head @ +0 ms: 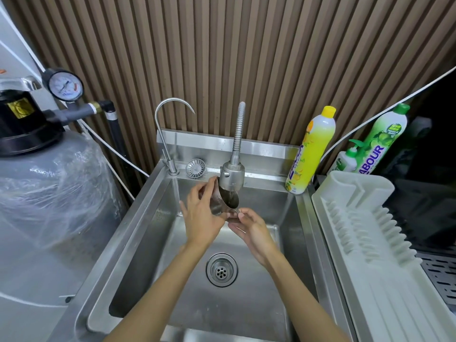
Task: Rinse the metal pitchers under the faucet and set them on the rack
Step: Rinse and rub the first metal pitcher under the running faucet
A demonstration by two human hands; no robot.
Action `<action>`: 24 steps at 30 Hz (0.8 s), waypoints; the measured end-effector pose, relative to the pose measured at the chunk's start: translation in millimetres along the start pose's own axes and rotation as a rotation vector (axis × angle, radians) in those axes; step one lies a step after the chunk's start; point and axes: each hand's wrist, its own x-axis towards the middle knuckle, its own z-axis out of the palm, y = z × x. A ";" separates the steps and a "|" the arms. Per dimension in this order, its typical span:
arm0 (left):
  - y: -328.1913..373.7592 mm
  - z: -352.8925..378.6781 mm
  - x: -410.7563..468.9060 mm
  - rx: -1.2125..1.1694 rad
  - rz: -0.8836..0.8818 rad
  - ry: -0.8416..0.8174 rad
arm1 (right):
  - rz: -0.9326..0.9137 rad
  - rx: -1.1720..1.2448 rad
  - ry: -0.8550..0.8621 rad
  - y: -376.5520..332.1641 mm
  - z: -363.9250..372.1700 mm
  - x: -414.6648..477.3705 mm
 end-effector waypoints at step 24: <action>3.5 41.7 -20.3 -0.703 -0.550 -0.487 | -0.342 -1.478 0.214 -65.1 -3.9 -27.9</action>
